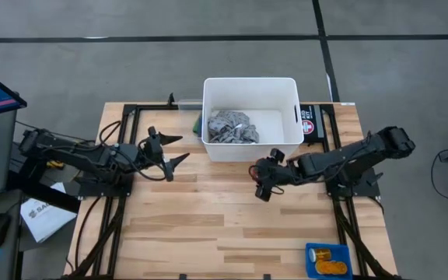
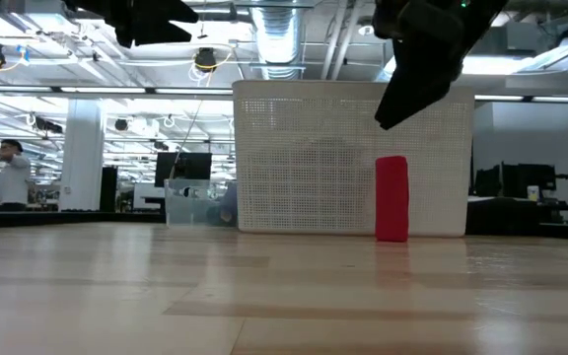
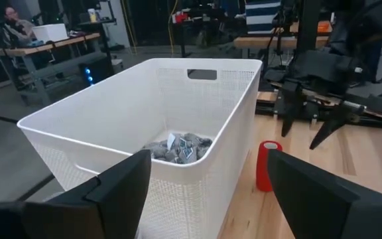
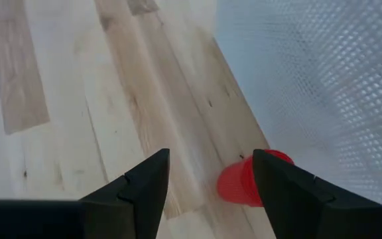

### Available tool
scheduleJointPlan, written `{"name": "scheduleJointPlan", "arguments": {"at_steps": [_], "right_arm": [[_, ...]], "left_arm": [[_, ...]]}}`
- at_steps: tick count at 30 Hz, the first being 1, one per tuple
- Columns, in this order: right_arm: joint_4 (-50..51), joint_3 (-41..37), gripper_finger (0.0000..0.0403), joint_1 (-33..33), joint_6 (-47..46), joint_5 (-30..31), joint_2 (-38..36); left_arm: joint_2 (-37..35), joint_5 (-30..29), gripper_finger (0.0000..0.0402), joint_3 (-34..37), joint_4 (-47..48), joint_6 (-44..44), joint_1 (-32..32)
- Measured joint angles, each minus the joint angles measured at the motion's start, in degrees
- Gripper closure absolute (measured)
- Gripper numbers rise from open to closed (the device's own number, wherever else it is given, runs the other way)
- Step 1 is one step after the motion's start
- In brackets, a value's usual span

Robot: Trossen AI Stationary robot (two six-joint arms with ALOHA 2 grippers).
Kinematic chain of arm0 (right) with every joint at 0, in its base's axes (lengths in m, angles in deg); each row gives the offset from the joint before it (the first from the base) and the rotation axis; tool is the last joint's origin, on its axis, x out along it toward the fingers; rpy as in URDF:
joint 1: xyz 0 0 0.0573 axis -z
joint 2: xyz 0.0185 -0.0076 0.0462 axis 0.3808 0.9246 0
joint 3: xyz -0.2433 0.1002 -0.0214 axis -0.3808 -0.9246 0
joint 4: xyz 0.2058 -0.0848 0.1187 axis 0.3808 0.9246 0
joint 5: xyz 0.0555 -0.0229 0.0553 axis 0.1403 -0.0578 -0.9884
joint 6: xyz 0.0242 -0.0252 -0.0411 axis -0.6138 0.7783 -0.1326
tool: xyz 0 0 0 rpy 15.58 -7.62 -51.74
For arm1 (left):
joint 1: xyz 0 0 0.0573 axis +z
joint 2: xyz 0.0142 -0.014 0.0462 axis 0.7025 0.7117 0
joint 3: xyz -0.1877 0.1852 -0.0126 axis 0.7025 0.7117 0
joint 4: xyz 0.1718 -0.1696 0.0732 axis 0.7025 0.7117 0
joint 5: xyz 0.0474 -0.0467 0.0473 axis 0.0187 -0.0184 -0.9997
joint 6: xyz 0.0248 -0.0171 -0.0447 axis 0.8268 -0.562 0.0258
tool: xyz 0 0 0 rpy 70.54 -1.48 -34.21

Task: Pick & Place Medicine items
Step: Put the red rolled bandage into the transparent bin

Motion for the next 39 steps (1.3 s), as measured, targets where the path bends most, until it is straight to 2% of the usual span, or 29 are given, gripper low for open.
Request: {"name": "scheduleJointPlan", "arguments": {"at_steps": [6, 15, 39], "right_arm": [[-0.42, 0.0, 0.0195, 2.79, 2.76, -4.45, 0.84], [1.44, 0.04, 0.0196, 4.09, 3.01, -6.02, 2.96], [3.48, -0.02, 0.0196, 4.03, -0.2, -2.23, 3.28]], "left_arm": [[0.0, 0.01, 0.0112, 0.0, 0.02, 0.0, 0.0], [0.0, 0.05, 0.0112, 0.0, 0.09, 0.0, 0.0], [0.0, 2.09, 0.0112, 0.0, 0.09, -1.33, 0.0]]}}
